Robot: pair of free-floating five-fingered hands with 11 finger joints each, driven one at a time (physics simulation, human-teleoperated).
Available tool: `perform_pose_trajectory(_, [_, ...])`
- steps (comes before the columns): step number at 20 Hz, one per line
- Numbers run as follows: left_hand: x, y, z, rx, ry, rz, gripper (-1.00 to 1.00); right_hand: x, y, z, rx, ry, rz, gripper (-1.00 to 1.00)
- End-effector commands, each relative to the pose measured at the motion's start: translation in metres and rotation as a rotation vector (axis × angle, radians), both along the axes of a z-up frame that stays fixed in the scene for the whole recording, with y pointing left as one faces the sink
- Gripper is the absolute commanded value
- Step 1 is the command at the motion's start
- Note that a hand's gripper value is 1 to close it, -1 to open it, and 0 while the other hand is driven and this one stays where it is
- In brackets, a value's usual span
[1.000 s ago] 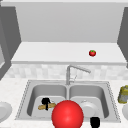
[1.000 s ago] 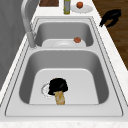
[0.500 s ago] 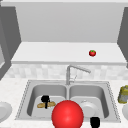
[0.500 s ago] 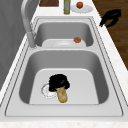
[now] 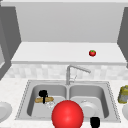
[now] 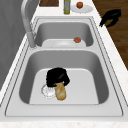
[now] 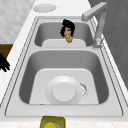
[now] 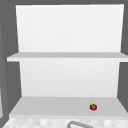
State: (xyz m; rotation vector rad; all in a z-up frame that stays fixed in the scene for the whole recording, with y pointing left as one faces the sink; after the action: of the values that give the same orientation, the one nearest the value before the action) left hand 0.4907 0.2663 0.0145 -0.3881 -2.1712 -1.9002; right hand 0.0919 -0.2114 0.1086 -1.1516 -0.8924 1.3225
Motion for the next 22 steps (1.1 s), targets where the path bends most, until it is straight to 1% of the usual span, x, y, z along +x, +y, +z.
perform_pose_trajectory(1, [-0.003,0.015,0.030,0.020,-0.020,-0.027,1.00,0.000,0.000,0.000,0.000,0.000,0.000,0.00])
perform_pose_trajectory(4, [-0.011,0.026,0.053,0.028,-0.012,-0.016,1.00,0.000,0.000,0.000,0.000,0.000,0.000,0.00])
perform_pose_trajectory(7, [-0.019,0.038,0.076,0.022,-0.001,-0.006,1.00,0.000,0.000,0.000,0.000,0.000,0.000,0.00])
perform_pose_trajectory(10, [-0.024,0.053,0.098,0.014,0.001,-0.005,1.00,0.000,0.000,0.000,0.000,0.000,0.000,0.00])
perform_pose_trajectory(12, [-0.030,0.062,0.113,0.013,0.005,0.002,1.00,0.000,0.000,0.000,0.000,0.000,0.000,0.00])
perform_pose_trajectory(14, [-0.036,0.071,0.128,0.014,0.005,0.002,1.00,0.000,0.000,0.000,0.000,0.000,0.000,0.00])
perform_pose_trajectory(19, [-0.045,0.100,0.156,0.014,0.007,0.001,1.00,0.000,0.000,0.000,0.000,0.000,0.000,0.00])
perform_pose_trajectory(22, [-0.051,0.121,0.167,0.011,0.009,0.001,1.00,0.000,0.000,0.000,0.000,0.000,0.000,0.00])
